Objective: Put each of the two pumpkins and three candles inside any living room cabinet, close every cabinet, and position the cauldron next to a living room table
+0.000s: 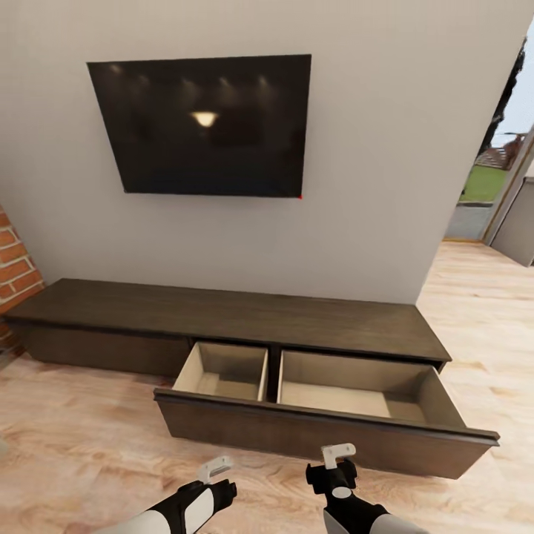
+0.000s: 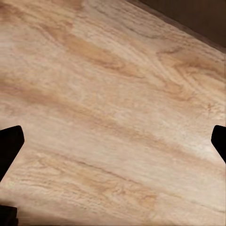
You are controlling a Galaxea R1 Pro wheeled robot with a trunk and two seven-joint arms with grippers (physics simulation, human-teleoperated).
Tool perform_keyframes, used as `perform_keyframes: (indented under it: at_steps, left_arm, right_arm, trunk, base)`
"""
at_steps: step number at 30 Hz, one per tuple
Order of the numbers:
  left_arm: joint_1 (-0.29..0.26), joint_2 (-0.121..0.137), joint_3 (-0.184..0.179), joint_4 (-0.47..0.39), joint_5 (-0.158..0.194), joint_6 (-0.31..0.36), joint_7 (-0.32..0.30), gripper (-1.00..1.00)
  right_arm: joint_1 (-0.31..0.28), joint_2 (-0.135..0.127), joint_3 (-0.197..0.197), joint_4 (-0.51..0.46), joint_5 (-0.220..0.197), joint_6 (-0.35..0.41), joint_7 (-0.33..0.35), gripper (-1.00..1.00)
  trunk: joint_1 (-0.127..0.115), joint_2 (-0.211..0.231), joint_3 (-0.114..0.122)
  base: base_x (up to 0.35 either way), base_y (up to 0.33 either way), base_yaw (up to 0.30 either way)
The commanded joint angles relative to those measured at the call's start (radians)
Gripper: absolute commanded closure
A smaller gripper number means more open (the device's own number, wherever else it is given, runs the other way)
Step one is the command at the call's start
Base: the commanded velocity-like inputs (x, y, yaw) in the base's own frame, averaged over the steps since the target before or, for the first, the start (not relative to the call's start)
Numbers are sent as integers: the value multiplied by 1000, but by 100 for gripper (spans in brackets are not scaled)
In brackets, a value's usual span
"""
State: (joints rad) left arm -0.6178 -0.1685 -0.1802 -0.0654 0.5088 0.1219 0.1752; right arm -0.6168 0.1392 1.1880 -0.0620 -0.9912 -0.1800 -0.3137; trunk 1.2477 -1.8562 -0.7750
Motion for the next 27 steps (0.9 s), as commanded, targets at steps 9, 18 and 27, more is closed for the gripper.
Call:
perform_keyframes:
  at_steps: [9, 18, 27]
  left_arm:
    - [0, 0, -8, -1, 10, 5, 6, -100]
    - [0, 5, -8, 2, 11, 5, 6, -100]
    - [1, 8, -8, 2, 11, 5, 7, -100]
  right_arm:
    - [4, 2, 9, -1, -11, -3, -4, -100]
    - [7, 3, 9, -2, -12, -3, -4, -100]
    - [7, 3, 9, -2, -12, -2, -4, -100]
  trunk:
    - [-35, 63, 27]
    - [-69, 126, 56]
    - [-104, 189, 84]
  base:
    - [0, 0, 297]
    - [0, 0, 299]
    - [0, 0, 299]
